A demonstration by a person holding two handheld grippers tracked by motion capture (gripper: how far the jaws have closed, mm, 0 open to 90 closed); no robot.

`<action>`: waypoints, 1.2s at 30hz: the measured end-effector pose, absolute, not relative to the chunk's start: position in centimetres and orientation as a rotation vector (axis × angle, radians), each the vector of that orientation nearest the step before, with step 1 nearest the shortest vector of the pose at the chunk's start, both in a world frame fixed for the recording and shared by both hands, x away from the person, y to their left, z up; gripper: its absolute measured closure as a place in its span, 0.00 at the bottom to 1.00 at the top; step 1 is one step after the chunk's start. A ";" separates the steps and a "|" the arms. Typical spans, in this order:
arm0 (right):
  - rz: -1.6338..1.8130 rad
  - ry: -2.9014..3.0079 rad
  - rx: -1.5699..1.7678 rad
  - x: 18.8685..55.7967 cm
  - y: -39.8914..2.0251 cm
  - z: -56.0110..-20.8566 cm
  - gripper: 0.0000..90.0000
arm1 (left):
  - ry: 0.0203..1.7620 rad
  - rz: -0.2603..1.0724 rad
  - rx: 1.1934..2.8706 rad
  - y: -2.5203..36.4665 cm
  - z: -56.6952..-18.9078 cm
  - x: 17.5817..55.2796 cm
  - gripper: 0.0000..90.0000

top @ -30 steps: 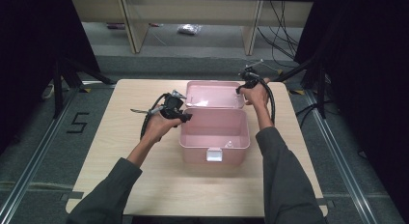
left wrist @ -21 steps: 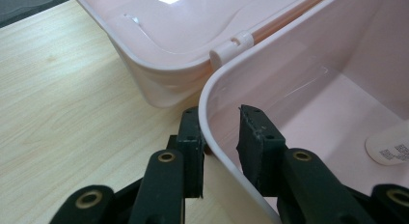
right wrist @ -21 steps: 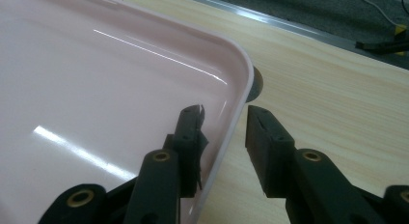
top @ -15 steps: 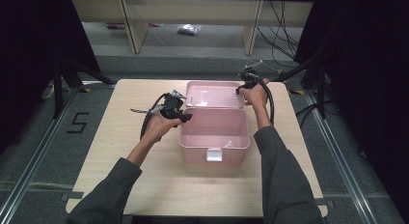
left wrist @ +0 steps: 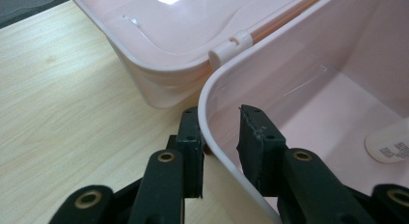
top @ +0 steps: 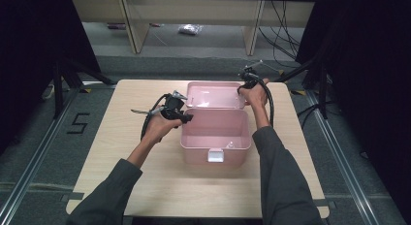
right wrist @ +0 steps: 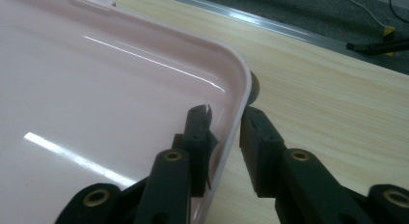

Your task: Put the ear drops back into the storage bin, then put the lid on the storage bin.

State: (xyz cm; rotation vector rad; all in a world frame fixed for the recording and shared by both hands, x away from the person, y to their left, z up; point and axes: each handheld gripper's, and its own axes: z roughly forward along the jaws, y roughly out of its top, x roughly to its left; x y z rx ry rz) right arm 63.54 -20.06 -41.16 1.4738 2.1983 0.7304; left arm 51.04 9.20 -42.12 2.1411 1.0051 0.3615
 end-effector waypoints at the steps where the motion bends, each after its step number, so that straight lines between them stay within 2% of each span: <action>1: 0.733 2.187 1.481 63.5 -20.1 -41.1 0.85 | 1.000 0.360 2.145 9.2 -42.1 51.0 0.78; 36: 0.781 2.085 1.448 62.0 -19.8 -38.9 0.89 | 0.984 0.396 2.130 9.1 -42.0 51.0 0.82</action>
